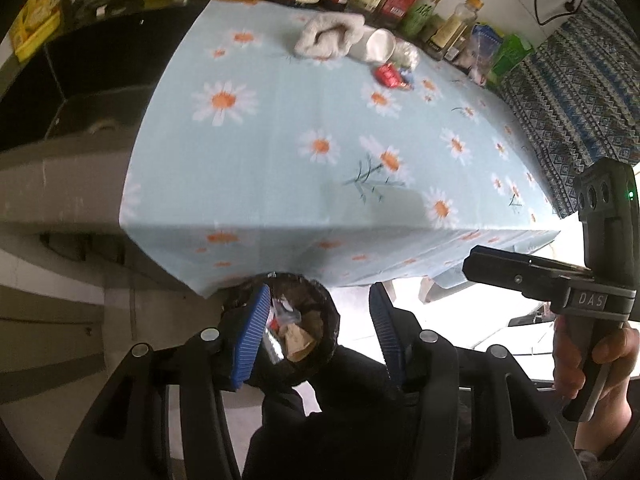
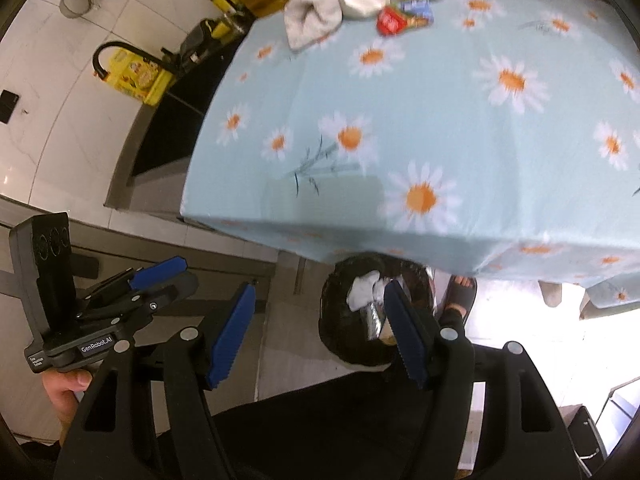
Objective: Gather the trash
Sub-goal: 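Raise both tools back up toward the table, then grasp the red-and-green snack packet with the right gripper while the left approaches the cloths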
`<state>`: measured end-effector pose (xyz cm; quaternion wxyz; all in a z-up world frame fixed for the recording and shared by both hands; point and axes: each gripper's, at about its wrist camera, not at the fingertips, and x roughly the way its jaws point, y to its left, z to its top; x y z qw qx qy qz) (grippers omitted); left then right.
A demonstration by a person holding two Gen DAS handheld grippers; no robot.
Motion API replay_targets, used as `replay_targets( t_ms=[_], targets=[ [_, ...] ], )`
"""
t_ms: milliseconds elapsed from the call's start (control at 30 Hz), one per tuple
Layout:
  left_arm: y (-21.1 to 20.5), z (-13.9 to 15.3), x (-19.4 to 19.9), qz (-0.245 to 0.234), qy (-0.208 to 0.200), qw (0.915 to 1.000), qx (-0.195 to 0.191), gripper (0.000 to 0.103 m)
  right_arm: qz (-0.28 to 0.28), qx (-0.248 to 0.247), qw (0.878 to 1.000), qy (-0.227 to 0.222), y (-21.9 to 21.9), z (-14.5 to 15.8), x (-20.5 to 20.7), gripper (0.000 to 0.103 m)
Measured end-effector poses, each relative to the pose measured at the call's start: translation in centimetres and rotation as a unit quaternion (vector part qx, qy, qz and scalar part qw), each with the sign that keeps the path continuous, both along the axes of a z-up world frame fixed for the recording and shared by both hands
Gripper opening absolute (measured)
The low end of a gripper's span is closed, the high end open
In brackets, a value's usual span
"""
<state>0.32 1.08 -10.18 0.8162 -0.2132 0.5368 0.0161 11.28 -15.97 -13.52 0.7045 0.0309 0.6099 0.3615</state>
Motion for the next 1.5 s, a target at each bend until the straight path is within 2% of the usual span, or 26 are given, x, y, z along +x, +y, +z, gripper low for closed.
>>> replay_targets(
  t_ms=[267, 567, 667, 733, 867, 1167, 1500],
  targets=[
    [0.3, 2.3, 2.2, 0.002, -0.028, 0.9995, 0.011, 0.050, -0.002, -0.001, 1.000, -0.019, -0.2, 1.5, 2.5, 0.069],
    [0.7, 3.3, 4.9, 0.010, -0.032, 0.9993, 0.019, 0.050, 0.008, -0.011, 0.999, -0.034, 0.3, 2.2, 6.3, 0.071],
    [0.9, 3.3, 5.9, 0.015, -0.028, 0.9993, 0.020, 0.051, 0.012, -0.019, 0.999, -0.040, 0.5, 2.3, 7.8, 0.071],
    [1.1, 3.2, 6.4, 0.019, -0.026, 0.9993, 0.020, 0.055, 0.015, -0.025, 0.999, -0.045, 0.7, 2.3, 8.8, 0.072],
    [1.5, 3.0, 7.7, 0.030, -0.019, 0.9992, 0.020, 0.055, 0.022, -0.033, 0.998, -0.052, 1.4, 2.3, 11.7, 0.078],
    [2.3, 2.9, 10.2, 0.064, -0.006, 0.9978, 0.017, 0.055, 0.046, -0.062, 0.995, -0.070, 4.6, 1.3, 18.1, 0.079],
    [2.7, 1.8, 11.7, 0.095, 0.022, 0.9952, 0.011, 0.055, 0.063, -0.099, 0.990, -0.085, 7.7, -0.9, 22.1, 0.083]
  ],
)
